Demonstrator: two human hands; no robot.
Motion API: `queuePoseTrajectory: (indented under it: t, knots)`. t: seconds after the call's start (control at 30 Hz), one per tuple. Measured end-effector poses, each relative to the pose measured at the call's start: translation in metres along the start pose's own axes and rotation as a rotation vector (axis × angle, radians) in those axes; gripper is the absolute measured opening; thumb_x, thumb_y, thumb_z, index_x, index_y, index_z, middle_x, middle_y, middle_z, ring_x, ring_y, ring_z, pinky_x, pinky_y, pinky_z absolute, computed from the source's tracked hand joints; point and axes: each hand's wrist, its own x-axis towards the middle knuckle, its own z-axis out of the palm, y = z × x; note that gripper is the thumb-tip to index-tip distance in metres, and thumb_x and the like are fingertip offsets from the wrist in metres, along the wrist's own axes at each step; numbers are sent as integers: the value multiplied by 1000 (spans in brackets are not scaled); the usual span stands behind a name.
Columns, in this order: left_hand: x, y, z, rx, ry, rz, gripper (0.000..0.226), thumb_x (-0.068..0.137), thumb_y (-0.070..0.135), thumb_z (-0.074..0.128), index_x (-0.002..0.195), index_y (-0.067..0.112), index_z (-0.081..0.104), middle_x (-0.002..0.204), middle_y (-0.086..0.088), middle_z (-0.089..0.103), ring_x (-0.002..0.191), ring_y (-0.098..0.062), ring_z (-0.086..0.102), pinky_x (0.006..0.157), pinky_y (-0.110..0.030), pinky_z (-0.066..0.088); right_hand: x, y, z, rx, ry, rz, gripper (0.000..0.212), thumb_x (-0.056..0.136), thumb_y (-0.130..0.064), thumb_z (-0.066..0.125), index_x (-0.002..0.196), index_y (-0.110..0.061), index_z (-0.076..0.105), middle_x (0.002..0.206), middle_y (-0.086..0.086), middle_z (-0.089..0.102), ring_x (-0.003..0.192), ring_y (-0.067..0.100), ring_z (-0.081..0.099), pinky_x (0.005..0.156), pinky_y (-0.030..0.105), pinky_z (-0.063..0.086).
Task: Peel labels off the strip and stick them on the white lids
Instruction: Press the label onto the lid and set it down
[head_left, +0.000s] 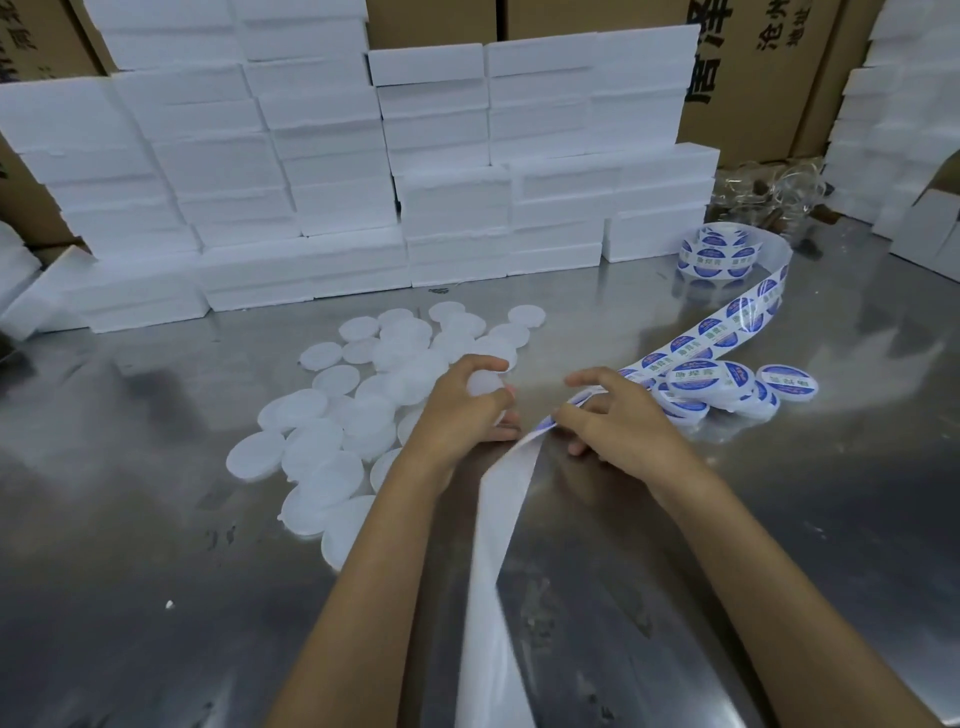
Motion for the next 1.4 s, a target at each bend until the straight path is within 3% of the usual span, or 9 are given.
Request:
queuePoseTrajectory:
  t: [0.2,0.37,0.6,0.77,0.83,1.0,1.13,1.27,1.4]
  knots:
    - [6,-4,2,40,-30,-26,28,92,10,65,118,23,62,113,-6,67,81,-18,75,67,-29,62,-8,-3,-3,408,-57,82,29,85,-3,63,106,-22,68,87,10,76,71,18,67,57,26,49]
    - [4,-3,2,-65,-142,-110,28,87,13,75,112,23,67,102,-11,76,70,-17,74,56,-27,56,-11,-7,-3,559,-102,100,27,88,-2,59,107,-19,70,96,9,76,74,16,67,59,27,48]
    - [5,0,-4,-15,-38,-41,28,79,12,80,102,26,75,87,-1,77,65,-13,74,52,-19,53,-15,-3,6,54,-32,-197,28,81,-39,76,104,-36,61,48,-8,52,45,3,46,47,11,37]
    - [7,-2,2,-19,-29,-56,23,90,26,73,110,15,74,111,-13,74,97,-26,72,91,-46,59,-15,0,7,-200,118,-317,28,78,-44,76,103,-38,64,49,-12,52,55,8,52,59,28,45]
    - [7,-2,4,55,4,-66,27,91,32,71,112,15,73,114,-10,73,102,-28,71,95,-49,56,-17,0,8,-333,156,-367,32,80,-50,72,109,-39,66,51,-15,52,61,8,53,59,27,44]
    - [10,-6,0,41,18,-65,6,91,23,71,93,20,76,103,-5,74,89,-16,72,84,-35,61,-23,-5,12,-481,235,-497,33,85,-49,66,117,-40,67,80,-8,69,80,16,63,64,29,45]
    - [9,-4,1,23,45,-86,7,89,24,72,88,18,76,100,-8,74,95,-23,71,89,-42,60,-27,-7,15,-567,286,-592,33,88,-47,63,120,-37,67,78,-4,71,77,21,65,64,31,47]
    - [10,-6,-1,5,65,-97,13,89,19,69,76,19,72,86,-4,72,83,-17,68,81,-35,59,-34,-11,21,-719,433,-769,30,77,-34,79,107,-31,75,63,-3,70,54,20,63,46,26,44]
    - [8,-7,-2,3,73,-145,3,82,14,74,80,15,75,82,-3,74,74,-17,70,75,-33,59,-39,-12,22,-545,363,-809,17,81,-27,71,97,-28,78,61,-4,66,55,16,60,47,27,47]
